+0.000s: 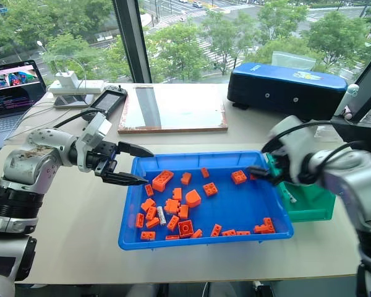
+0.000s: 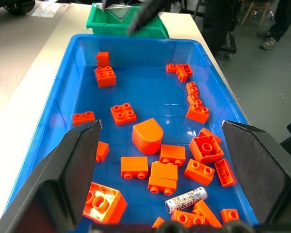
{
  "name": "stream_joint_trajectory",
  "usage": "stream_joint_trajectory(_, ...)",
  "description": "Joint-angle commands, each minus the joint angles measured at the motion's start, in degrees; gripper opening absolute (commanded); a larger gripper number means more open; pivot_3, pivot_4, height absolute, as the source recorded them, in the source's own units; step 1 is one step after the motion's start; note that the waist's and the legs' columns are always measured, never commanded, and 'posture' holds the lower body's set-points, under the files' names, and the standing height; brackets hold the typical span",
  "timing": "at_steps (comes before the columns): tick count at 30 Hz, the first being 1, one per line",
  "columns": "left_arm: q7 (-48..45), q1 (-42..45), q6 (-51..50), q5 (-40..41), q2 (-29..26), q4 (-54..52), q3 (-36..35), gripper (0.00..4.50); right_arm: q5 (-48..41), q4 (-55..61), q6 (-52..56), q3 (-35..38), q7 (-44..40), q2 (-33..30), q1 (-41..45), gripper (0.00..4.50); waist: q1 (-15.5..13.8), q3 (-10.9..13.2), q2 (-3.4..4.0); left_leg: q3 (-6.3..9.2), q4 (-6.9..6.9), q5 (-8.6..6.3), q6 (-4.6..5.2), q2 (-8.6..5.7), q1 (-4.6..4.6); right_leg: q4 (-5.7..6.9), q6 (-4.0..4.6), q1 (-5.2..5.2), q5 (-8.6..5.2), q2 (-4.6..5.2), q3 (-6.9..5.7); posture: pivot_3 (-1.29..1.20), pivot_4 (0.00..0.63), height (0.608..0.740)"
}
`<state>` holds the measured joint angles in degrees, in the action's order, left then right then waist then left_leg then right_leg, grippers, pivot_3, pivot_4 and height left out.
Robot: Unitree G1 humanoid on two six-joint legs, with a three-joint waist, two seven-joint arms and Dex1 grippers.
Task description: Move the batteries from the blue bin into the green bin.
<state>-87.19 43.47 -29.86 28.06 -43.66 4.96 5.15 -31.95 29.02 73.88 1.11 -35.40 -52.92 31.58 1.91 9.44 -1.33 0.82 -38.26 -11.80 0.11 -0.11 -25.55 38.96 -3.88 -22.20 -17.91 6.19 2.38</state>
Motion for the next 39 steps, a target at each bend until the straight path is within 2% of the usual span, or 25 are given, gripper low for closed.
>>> stream_joint_trajectory(1, -0.04, -0.21, 1.34, -1.17, -1.55, -1.8, -0.01, 4.27, -1.25, 4.43, 0.58, -5.42, 1.63, 5.68, 2.64, 4.48, 0.06, 0.0, 0.0, -0.01, -0.02, 0.0, 0.0, 0.01, 0.01, 0.0, 0.0, 0.0, 0.0, 0.0, 0.0, 0.0, 0.15, 0.74)
stream_joint_trajectory(4, -0.19, -0.33, 1.39, -1.33, -1.71, -1.96, 0.16, 4.27, -1.35, 5.38, 0.81, -10.02, 2.7, 10.69, 4.72, 4.48, 0.28, 0.0, 0.0, 0.04, 0.0, 0.0, 0.0, 0.02, 0.01, 0.01, 0.0, -0.02, 0.0, -0.03, -0.03, 0.0, 0.15, 0.74)
stream_joint_trajectory(9, 0.65, -0.03, 1.67, -2.04, -1.54, -1.61, 0.57, 4.27, -0.12, 5.01, 1.09, -16.58, 3.53, 14.88, 8.37, 4.48, 0.32, 0.0, 0.0, 0.05, -0.01, 0.0, 0.0, 0.01, 0.01, 0.08, 0.0, -0.03, 0.0, -0.03, -0.03, 0.0, 0.15, 0.74)
stream_joint_trajectory(15, 0.46, -0.54, 1.07, -1.73, -2.02, -2.71, 0.3, 4.27, 4.65, 1.2, -10.34, -27.47, -3.56, 14.37, 11.07, 4.48, 0.46, 0.0, 0.0, 0.06, -0.01, 0.0, 0.0, 0.01, 0.03, 0.07, 0.0, -0.05, 0.0, -0.03, -0.07, 0.0, 0.15, 0.74)
stream_joint_trajectory(20, 0.88, -1.47, 0.57, -1.6, -3.06, -3.81, -0.23, 4.27, 8.8, -4.97, -17.51, -31.75, -7.35, 16.67, 12.12, 4.48, 0.59, 0.0, 0.0, 0.07, -0.01, 0.0, 0.0, 0.02, 0.05, 0.07, 0.0, -0.06, 0.0, -0.04, -0.07, 0.0, 0.15, 0.74)
stream_joint_trajectory(26, 2.14, -3.01, -0.74, -0.79, -4.26, -6.1, -1.3, 4.27, 13.39, -10.43, -19.36, -33.46, -8.86, 16.61, 12.69, 4.48, 0.55, 0.0, 0.0, 0.07, -0.01, 0.0, -0.01, 0.02, 0.05, 0.13, 0.0, -0.06, 0.0, -0.05, -0.07, 0.0, 0.15, 0.74)
stream_joint_trajectory(35, 3.28, -3.86, -1.08, -0.16, -4.88, -7.07, -1.52, 4.27, 15.49, -11.45, -17.53, -31.06, -8.94, 15.0, 9.99, 4.48, 0.49, 0.0, 0.0, 0.09, -0.01, 0.01, -0.01, 0.01, 0.05, 0.13, 0.0, -0.06, 0.0, -0.04, -0.08, 0.0, 0.15, 0.74)
stream_joint_trajectory(39, 3.32, -3.28, -0.74, -0.34, -4.59, -6.41, -1.22, 4.27, 19.6, -13.39, -16.92, -29.96, -5.67, 13.19, 9.9, 4.48, 0.5, 0.0, 0.0, 0.08, -0.01, 0.01, -0.01, 0.01, 0.05, 0.12, 0.0, -0.06, 0.0, -0.04, -0.08, 0.0, 0.15, 0.74)
